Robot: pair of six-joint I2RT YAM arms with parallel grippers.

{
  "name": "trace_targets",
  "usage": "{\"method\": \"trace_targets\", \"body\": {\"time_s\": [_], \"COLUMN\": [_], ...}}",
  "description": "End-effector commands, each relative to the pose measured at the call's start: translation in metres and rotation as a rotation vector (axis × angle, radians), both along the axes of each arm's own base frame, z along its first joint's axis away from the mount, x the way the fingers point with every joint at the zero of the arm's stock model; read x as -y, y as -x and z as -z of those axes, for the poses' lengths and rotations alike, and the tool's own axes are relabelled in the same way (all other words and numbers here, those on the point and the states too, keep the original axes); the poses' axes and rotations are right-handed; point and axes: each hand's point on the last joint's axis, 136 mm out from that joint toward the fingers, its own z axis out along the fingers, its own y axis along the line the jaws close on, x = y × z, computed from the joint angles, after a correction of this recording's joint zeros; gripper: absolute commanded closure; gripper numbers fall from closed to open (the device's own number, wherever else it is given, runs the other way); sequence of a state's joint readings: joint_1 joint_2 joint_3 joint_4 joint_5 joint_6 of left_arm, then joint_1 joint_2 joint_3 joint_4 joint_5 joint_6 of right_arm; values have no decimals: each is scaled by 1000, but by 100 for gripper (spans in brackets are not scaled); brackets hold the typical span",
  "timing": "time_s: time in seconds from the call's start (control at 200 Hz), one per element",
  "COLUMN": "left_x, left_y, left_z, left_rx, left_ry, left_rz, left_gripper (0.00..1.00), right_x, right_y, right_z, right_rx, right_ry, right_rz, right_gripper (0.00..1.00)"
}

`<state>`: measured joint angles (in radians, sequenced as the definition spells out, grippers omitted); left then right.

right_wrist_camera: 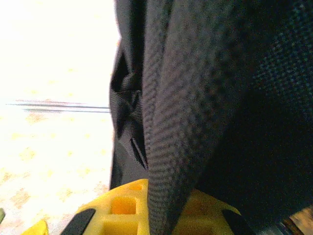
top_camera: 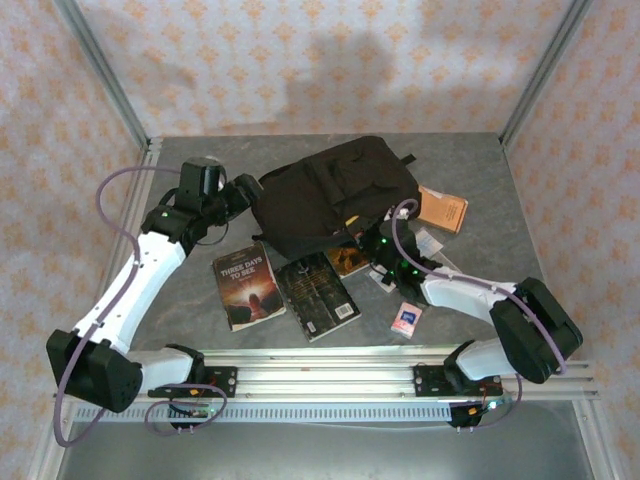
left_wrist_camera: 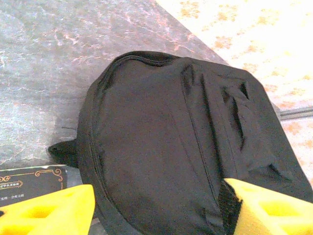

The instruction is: Pack books, pencil case, and school supplies into a backpack

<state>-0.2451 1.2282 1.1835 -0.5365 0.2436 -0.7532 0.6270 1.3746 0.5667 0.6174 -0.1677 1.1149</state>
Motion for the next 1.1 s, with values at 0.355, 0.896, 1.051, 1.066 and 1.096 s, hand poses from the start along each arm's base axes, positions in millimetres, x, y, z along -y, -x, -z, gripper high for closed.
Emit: {"method": "trace_targets", "body": {"time_s": [0.355, 0.896, 1.051, 1.066, 1.096], "left_x": [111, 155, 152, 151, 152], "left_y": [26, 42, 39, 39, 39], "left_z": [52, 124, 140, 143, 145], "left_rx": [-133, -268, -299, -307, -311], "left_ry": [-175, -166, -229, -235, -241], "left_rz": [570, 730, 763, 766, 781], "left_gripper": [43, 47, 52, 53, 55], "right_x": [-27, -33, -40, -40, -41], "right_y": [19, 21, 23, 23, 24], "right_z": [-30, 34, 28, 27, 25], "right_rx": [426, 311, 325, 327, 331], "right_ry": [166, 0, -16, -19, -26], "right_rz": [-258, -259, -314, -318, -326], "right_gripper": [100, 100, 100, 100, 100]}}
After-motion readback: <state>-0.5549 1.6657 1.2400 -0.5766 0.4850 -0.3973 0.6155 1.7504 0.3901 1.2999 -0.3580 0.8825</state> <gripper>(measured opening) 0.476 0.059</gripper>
